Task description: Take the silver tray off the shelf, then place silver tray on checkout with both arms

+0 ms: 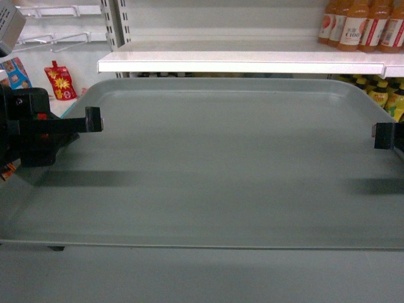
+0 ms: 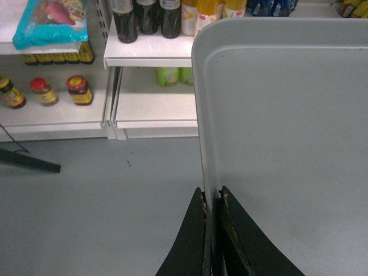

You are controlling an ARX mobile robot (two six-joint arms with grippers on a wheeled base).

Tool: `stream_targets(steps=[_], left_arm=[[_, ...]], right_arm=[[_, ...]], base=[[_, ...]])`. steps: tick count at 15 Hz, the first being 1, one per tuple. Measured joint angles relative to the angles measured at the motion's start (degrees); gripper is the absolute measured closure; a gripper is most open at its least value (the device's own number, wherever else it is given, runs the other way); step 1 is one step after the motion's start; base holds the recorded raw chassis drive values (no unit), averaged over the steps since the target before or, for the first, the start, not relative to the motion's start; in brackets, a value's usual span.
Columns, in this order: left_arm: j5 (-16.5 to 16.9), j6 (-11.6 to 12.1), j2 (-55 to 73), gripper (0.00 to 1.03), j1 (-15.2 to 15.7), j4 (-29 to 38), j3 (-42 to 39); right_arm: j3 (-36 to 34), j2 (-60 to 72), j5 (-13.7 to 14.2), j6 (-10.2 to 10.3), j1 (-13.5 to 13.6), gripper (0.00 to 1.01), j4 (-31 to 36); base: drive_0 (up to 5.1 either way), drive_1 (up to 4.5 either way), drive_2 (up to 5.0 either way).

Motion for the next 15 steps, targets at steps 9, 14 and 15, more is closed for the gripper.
stream_targets(steps=[9,14,15], left_arm=[[-0.13,0.0,0.02,1.0,-0.11,0.07,0.0],[-0.17,0.0,0.02,1.0,-0.09,0.02,0.0],[-0.02,0.0,0.02,1.0,-0.09,0.26,0.02]], right_arm=[[-0.04,0.07,0.07,0.0,-0.02,0.98,-0.11],[-0.07,0.04,0.13,0.0,-0.07,0.98,0.0],[-0.04,0.07,0.04,0.0,-0.07,0.98,0.04]], base=[[0.1,-4.1,4.2],[0.1,-4.1,4.2],[0.1,-4.1,4.2]])
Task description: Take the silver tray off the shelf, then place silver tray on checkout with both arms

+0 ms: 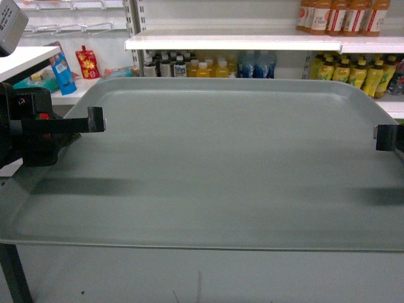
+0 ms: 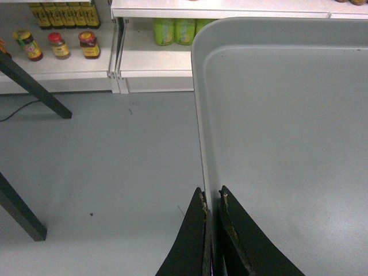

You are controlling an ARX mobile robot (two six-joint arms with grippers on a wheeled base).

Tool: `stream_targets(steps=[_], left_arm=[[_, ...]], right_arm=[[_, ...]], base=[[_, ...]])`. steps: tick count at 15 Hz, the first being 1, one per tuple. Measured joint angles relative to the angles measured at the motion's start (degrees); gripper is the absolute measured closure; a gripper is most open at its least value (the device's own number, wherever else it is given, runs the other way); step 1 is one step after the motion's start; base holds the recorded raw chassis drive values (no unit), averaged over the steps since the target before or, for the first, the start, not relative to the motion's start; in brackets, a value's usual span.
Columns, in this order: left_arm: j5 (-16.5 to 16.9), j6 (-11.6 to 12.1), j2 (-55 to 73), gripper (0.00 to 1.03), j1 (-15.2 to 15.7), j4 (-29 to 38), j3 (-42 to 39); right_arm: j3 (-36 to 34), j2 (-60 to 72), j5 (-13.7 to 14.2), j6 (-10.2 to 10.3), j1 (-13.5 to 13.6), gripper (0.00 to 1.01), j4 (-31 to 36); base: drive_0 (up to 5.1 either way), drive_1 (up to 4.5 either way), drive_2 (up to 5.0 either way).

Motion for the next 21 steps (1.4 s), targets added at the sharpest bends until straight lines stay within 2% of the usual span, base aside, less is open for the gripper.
stream_targets(steps=[20,21], left_arm=[[-0.15,0.0,-0.22,1.0,-0.02,0.07,-0.04],[-0.02,0.0,-0.2,1.0,-0.02,-0.15,-0.04]], right_arm=[[-0.17,-0.42,0.07,-0.02,0.04,0.98,0.04],[-0.15,-0.35,0.04,-0.02,0.0,0.98,-0.15]], base=[[0.1,-4.08,4.3],[0.0,0.0,0.0]])
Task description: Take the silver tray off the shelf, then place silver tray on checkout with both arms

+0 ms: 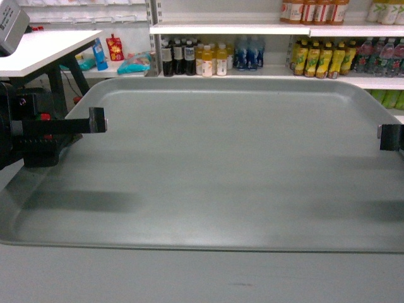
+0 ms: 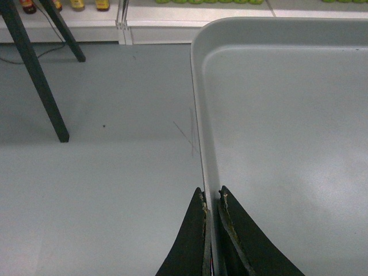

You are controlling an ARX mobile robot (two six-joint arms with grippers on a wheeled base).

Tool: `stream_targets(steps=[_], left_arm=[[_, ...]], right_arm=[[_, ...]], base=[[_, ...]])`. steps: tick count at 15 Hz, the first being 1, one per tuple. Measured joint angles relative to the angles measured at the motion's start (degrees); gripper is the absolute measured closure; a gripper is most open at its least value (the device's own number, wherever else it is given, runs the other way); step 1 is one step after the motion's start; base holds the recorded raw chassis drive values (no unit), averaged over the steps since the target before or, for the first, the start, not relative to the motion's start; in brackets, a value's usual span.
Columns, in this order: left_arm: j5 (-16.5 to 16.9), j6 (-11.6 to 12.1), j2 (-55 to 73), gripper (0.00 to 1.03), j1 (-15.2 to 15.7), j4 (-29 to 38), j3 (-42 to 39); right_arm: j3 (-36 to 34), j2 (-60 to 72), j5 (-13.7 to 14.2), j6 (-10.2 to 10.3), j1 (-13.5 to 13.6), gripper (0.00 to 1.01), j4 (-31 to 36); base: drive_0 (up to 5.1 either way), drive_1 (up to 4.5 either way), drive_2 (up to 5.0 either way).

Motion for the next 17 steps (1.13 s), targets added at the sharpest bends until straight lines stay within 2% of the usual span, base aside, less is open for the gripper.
stream_targets(steps=[9,17], left_arm=[[0.02,0.0,0.11,1.0,-0.04,-0.02,0.0],[0.02,0.0,0.11,1.0,0.02,-0.13,0.0]], right_arm=[[-0.02,0.04,-0.02,0.0,0.0,0.98,0.09],[-0.02,0.15,-0.07,0.02,0.02,0.98,-0.07]], base=[[0.0,0.0,0.0],[-5.0,2.48,2.5]])
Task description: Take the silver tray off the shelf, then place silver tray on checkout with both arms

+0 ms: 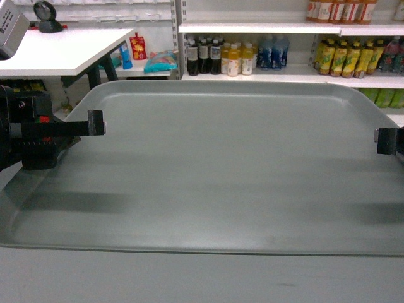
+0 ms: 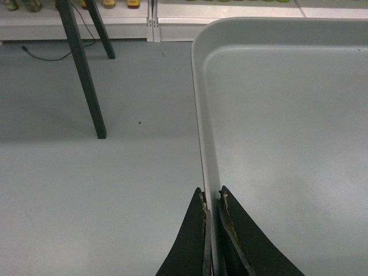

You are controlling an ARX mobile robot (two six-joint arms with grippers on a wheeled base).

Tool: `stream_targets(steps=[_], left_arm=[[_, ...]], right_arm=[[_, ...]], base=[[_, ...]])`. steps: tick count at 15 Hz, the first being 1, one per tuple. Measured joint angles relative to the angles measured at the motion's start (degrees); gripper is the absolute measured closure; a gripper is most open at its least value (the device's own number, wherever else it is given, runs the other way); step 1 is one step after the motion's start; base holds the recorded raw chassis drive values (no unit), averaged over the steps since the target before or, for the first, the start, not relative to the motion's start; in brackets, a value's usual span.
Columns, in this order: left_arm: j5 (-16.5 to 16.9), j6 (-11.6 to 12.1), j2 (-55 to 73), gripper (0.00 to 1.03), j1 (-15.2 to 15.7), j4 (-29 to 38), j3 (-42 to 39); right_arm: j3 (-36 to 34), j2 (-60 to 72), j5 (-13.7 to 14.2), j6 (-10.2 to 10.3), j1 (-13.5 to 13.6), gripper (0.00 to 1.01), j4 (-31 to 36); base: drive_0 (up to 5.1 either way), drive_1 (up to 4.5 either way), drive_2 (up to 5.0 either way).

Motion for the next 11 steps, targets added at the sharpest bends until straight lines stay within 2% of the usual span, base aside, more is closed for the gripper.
stream_targets(steps=[11], left_arm=[[0.0,0.0,0.0,1.0,-0.02,0.11,0.0]], right_arm=[[0.0,0.09,0.04,-0.02,0.0,0.98,0.09]], base=[[-5.1,2.39,2.4]])
